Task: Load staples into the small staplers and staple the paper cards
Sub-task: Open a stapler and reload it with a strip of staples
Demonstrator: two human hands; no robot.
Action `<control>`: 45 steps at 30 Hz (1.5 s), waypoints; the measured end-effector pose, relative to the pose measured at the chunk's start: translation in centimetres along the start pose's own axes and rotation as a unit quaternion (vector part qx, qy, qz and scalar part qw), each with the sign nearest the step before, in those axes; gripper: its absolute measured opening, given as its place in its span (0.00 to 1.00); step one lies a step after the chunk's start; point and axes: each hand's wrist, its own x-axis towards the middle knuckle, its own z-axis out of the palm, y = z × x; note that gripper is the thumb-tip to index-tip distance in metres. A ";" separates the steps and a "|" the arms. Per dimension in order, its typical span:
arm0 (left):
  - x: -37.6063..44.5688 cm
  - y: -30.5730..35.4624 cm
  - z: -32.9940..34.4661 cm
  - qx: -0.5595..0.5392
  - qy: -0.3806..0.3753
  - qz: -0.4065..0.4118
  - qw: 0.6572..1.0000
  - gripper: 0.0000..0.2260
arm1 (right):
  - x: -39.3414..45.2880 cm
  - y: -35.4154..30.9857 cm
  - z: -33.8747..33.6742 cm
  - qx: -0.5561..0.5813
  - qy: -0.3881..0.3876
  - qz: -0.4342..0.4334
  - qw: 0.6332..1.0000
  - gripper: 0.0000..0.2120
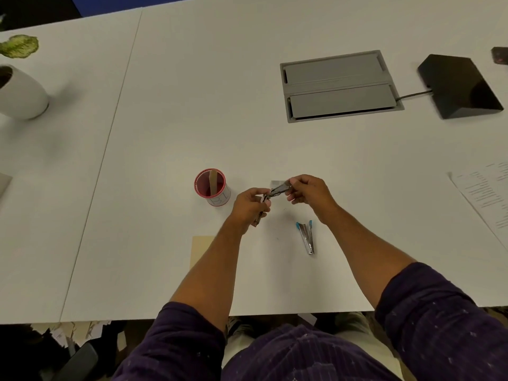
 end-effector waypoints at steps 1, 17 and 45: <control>-0.1 -0.1 0.1 0.004 0.014 0.005 1.000 0.17 | 0.0 0.2 -0.2 0.011 -0.006 0.018 1.000 0.10; -0.6 -1.1 0.9 0.307 0.022 0.091 0.947 0.13 | -1.3 2.3 -0.4 -0.314 -0.024 -0.051 0.948 0.09; -1.2 -1.6 0.8 0.522 0.008 0.187 0.832 0.23 | -1.3 2.1 -0.9 -0.116 -0.074 0.043 0.990 0.10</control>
